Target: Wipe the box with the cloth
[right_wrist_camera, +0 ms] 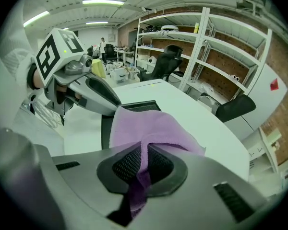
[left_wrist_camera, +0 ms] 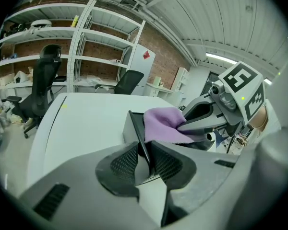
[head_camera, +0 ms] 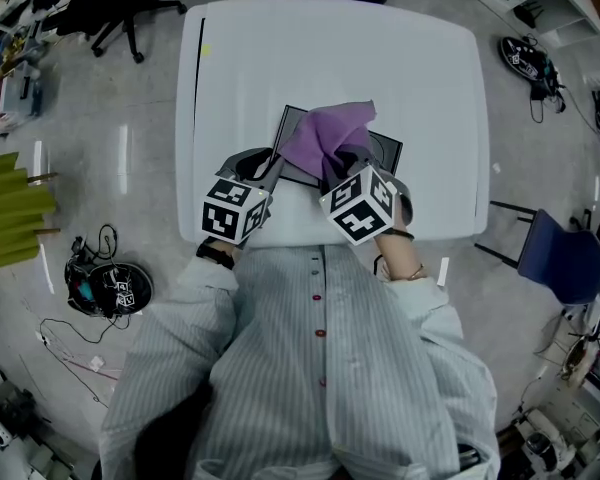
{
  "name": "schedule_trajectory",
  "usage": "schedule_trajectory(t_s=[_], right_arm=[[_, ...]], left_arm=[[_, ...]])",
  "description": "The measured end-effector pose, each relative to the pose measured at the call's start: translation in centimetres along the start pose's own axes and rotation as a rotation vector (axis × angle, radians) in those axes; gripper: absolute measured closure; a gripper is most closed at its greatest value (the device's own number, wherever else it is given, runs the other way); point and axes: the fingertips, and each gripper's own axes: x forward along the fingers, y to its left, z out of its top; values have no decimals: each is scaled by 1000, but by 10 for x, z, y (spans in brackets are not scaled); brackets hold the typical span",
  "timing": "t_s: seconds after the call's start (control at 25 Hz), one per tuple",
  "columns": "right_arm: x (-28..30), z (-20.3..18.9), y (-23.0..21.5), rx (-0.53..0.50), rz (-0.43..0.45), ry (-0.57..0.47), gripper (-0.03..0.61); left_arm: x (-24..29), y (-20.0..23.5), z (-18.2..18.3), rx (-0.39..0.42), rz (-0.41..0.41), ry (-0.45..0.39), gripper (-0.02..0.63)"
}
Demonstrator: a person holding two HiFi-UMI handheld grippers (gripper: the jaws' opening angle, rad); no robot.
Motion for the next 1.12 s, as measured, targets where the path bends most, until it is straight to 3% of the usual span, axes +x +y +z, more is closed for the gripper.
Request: schedule_trajectory(t_s=[0.2,0.6,1.12], right_arm=[[-11,-25,-6,-43,-31,84,555],[-30,-70,-31,-5,-89,189,555],[-50,-81,-39,77,-110,163,555]], left_arm=[[0,-1,-1,3,2,3,546],[2,-1,1,8,0,12,546],[3,-2,1,-31,-14,2,546]])
